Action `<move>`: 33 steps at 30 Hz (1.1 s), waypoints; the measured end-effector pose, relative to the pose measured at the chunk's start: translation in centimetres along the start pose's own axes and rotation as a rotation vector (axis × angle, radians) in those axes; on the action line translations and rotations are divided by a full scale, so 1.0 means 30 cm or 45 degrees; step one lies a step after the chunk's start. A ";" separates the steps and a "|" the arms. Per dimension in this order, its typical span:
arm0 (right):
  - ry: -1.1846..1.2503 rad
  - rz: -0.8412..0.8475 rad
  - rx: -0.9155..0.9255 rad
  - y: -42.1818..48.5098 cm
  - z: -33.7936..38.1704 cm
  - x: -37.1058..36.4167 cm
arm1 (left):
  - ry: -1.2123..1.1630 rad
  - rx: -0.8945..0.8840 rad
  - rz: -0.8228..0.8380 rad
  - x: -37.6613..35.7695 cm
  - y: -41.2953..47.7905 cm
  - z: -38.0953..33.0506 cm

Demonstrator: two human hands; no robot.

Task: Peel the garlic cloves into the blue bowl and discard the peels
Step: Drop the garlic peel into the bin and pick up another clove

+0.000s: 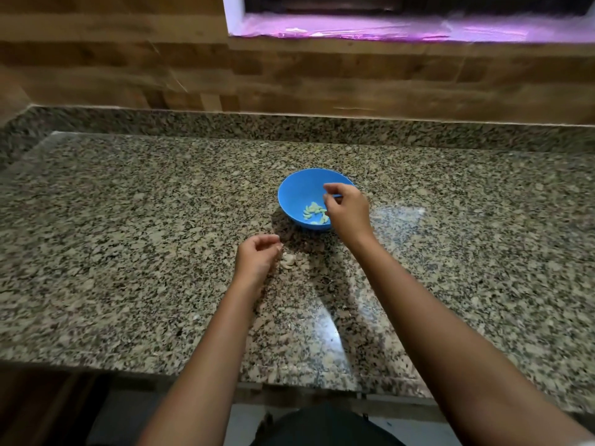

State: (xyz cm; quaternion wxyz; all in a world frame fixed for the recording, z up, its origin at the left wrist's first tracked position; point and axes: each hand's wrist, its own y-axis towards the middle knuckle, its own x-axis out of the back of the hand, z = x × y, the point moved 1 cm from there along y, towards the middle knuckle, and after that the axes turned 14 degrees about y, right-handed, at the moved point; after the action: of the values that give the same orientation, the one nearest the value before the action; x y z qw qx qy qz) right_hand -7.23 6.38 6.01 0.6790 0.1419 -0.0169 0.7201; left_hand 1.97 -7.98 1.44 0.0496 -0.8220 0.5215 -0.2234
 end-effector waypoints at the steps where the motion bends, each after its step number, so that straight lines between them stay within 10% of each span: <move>1: 0.019 -0.001 -0.009 -0.003 -0.003 -0.006 | 0.064 -0.025 -0.006 0.008 0.003 0.013; 11: 0.133 0.057 -0.196 -0.213 -0.115 -0.012 | 0.792 -0.235 -0.109 -0.069 0.012 0.078; 21: -0.445 0.548 -0.213 -0.182 -0.149 -0.089 | 0.852 -0.272 -0.059 -0.079 0.033 0.072; 33: -0.426 0.437 -0.231 -0.178 -0.149 -0.076 | 0.913 -0.313 -0.075 -0.062 0.033 0.071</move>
State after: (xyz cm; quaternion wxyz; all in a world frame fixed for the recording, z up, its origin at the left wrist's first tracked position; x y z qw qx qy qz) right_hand -2.69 5.55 0.31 0.5444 0.1925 -0.2174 0.7869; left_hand 1.36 -7.12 -1.35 -0.2415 -0.7059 0.5049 -0.4341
